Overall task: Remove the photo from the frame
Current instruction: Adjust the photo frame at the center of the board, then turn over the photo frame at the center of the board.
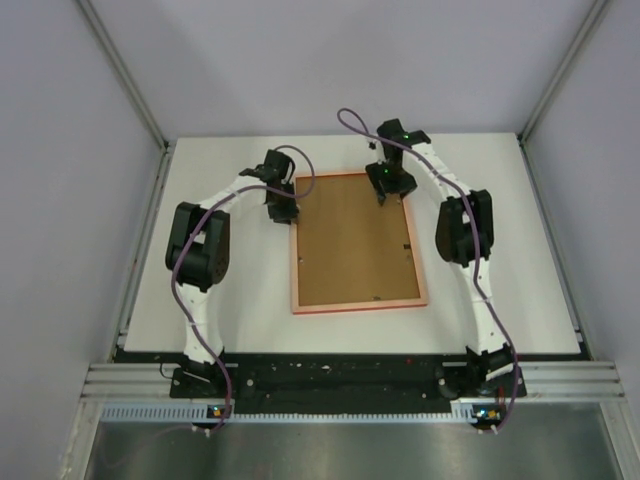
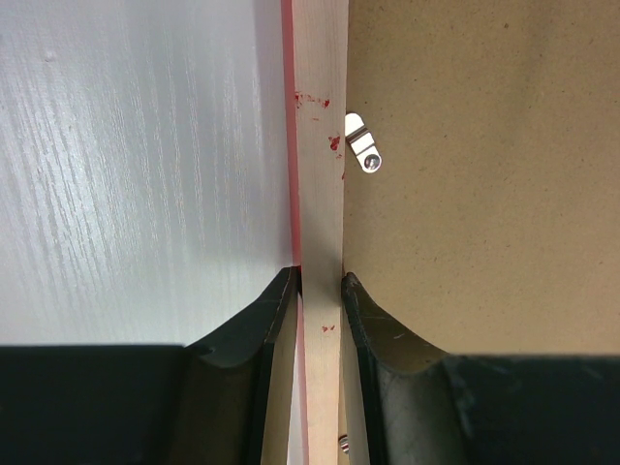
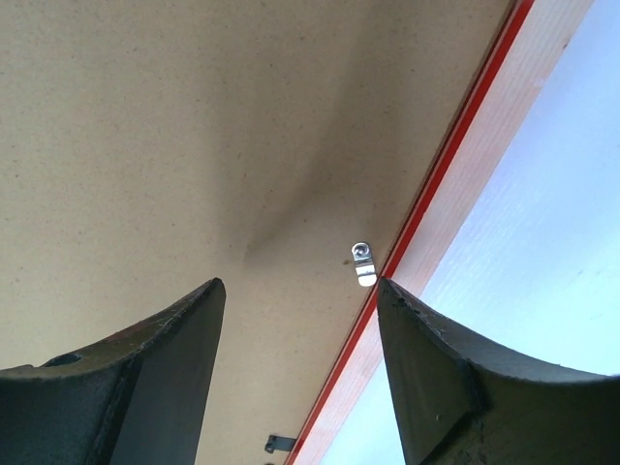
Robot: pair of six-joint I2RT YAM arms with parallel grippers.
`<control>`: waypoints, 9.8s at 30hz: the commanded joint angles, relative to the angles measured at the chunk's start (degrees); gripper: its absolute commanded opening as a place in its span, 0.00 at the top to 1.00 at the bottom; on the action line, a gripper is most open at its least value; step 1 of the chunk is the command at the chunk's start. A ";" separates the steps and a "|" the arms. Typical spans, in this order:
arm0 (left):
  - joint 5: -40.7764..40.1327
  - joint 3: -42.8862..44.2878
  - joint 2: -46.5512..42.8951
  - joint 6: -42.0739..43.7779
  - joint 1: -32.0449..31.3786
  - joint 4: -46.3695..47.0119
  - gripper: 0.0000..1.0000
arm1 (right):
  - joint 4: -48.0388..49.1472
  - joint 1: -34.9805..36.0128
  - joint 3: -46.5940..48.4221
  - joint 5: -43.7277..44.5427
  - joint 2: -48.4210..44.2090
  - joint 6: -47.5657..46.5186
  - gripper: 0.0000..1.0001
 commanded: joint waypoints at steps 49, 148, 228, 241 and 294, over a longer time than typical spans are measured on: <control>0.60 -0.02 -3.84 -0.56 0.31 0.91 0.79 | 1.73 -0.41 1.71 2.71 4.51 -0.39 0.29; 20.73 -1.96 -10.78 3.39 8.48 2.15 0.73 | 25.99 34.04 -64.65 -13.62 -49.38 -32.30 0.19; 51.85 -34.73 -54.72 97.32 21.76 -14.80 0.29 | 10.96 21.65 -29.67 -41.41 -32.68 -25.44 1.00; 37.53 -34.84 -58.95 91.81 18.42 -6.99 0.28 | 7.71 20.33 -21.50 -45.54 -25.21 -22.98 1.00; -5.37 -44.32 -49.72 105.35 -19.02 29.03 0.66 | 5.69 19.10 -16.92 -52.32 -26.96 -21.31 1.00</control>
